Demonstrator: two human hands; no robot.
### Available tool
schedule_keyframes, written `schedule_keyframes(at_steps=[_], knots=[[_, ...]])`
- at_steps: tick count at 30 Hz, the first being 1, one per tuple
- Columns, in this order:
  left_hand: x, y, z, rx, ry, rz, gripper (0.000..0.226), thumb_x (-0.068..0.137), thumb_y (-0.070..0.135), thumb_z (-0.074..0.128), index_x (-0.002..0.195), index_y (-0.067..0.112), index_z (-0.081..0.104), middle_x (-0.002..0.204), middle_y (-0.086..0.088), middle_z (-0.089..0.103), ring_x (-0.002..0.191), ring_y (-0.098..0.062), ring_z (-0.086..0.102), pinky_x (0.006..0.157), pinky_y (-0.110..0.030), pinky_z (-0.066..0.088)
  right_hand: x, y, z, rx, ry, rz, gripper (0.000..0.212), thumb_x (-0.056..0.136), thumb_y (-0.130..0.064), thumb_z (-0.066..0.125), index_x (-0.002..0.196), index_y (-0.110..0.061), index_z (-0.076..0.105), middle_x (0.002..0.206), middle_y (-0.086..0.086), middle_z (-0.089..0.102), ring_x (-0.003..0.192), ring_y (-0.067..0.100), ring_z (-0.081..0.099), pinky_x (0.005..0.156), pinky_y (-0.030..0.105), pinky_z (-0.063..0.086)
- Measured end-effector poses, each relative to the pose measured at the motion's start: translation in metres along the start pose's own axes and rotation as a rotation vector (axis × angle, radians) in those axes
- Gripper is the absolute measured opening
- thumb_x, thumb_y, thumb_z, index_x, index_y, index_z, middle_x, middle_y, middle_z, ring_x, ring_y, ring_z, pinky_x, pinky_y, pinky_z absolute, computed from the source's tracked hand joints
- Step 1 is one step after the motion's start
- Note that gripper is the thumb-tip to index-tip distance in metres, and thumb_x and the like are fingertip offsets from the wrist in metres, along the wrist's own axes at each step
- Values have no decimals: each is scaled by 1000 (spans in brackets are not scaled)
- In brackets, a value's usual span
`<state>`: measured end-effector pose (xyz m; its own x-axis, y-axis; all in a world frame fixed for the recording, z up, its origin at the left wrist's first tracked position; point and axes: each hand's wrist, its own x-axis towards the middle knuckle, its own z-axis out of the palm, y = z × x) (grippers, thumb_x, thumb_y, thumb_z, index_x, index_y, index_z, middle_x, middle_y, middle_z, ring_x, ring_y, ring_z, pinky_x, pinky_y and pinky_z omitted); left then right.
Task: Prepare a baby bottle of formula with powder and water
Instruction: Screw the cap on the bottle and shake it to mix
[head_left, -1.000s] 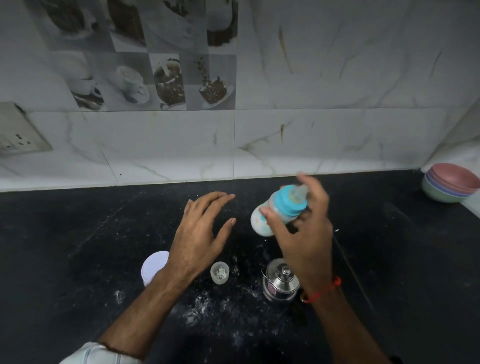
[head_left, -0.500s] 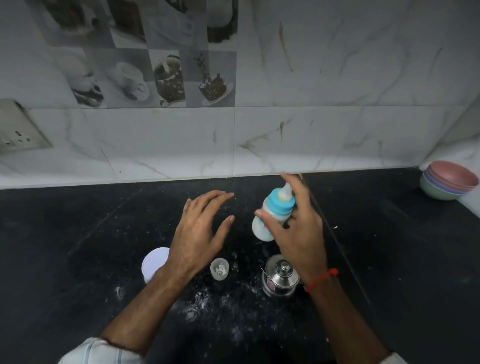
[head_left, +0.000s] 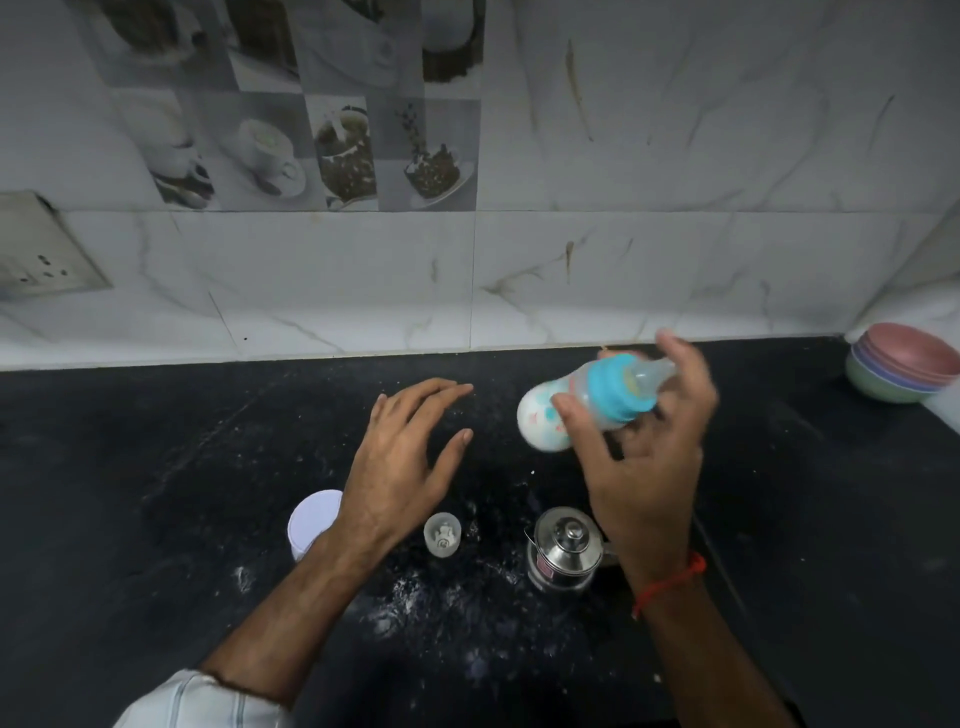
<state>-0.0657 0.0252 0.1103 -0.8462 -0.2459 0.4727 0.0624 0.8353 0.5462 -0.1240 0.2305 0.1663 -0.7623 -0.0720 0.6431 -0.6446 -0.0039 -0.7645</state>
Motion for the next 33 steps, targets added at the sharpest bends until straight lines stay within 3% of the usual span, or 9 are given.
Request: schedule_keyframes(at_steps=[2,6,11,15,20,23,26,30,33], knots=[[-1,-1,1,-7,-5,-16,48,101,46,51,146,31,55,147,11,55,138,-11,52,123,-58,32,-3,12,4,-65,5,-92,76,84,-6,81,142,-26,37,137,16,55,122,32,63,101,44,56],[-2,2,3,4,-17,7,49,101,47,51,147,30,55,147,10,56,139,-11,52,123,-54,32,-14,30,3,-185,-321,157,77,84,-29,83,146,-42,40,142,-11,55,127,17,61,103,47,55],[-3,-5,3,9,-8,-22,48,100,47,53,146,32,55,146,11,56,138,-11,52,123,-53,33,-6,12,2,-57,3,-91,75,84,-10,81,143,-26,37,136,9,56,120,27,65,99,38,58],[-2,-3,3,21,-15,-3,49,100,48,51,146,31,55,146,9,57,138,-12,52,123,-44,28,-13,23,5,-202,-209,87,69,84,-29,82,140,-39,43,136,-27,52,121,12,63,99,41,58],[-1,-6,4,8,-18,-20,48,100,48,51,146,32,55,146,11,56,139,-12,52,124,-54,31,2,1,0,36,45,-66,73,83,-1,80,140,-19,38,136,11,55,120,26,64,99,34,57],[0,-4,6,4,-18,-3,49,100,49,50,146,32,55,146,11,56,138,-11,52,123,-54,32,-5,27,3,-158,-152,56,70,83,-16,85,142,-21,46,139,-21,53,126,12,60,105,40,54],[0,-3,6,17,-5,36,48,101,47,51,145,30,56,145,9,57,137,-11,53,122,-52,34,-11,24,-1,-112,-158,151,72,85,-25,81,140,-48,42,136,-10,58,121,16,65,98,41,59],[-1,-5,6,5,-9,0,48,101,48,50,144,30,56,143,10,59,135,-10,53,121,-46,36,-11,26,0,-59,-7,-45,70,87,-12,80,142,-33,41,139,2,56,123,28,64,100,41,57],[-3,1,6,-8,-7,19,44,103,46,54,144,30,58,141,10,62,133,-5,50,111,-41,47,-17,36,6,-95,-201,289,65,84,-22,83,137,-37,48,131,-8,62,116,17,68,97,46,59]])
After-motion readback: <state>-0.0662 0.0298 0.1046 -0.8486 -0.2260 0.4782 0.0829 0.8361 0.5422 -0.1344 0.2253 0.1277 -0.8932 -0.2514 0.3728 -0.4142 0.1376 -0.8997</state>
